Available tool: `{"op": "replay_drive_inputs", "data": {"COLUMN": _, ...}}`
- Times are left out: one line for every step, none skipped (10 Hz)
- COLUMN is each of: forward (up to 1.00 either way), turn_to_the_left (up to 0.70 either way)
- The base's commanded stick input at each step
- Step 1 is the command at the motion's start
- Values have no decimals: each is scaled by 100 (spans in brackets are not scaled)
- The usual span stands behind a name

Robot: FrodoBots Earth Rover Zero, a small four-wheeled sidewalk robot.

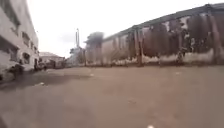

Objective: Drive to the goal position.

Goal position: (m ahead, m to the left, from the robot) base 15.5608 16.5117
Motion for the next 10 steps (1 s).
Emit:
{"op": "replay_drive_inputs", "data": {"forward": 70, "turn_to_the_left": 0}}
{"op": "replay_drive_inputs", "data": {"forward": 70, "turn_to_the_left": 0}}
{"op": "replay_drive_inputs", "data": {"forward": 70, "turn_to_the_left": 0}}
{"op": "replay_drive_inputs", "data": {"forward": 70, "turn_to_the_left": 0}}
{"op": "replay_drive_inputs", "data": {"forward": 70, "turn_to_the_left": 0}}
{"op": "replay_drive_inputs", "data": {"forward": 70, "turn_to_the_left": 0}}
{"op": "replay_drive_inputs", "data": {"forward": 70, "turn_to_the_left": 19}}
{"op": "replay_drive_inputs", "data": {"forward": 70, "turn_to_the_left": 7}}
{"op": "replay_drive_inputs", "data": {"forward": 70, "turn_to_the_left": 5}}
{"op": "replay_drive_inputs", "data": {"forward": 70, "turn_to_the_left": 7}}
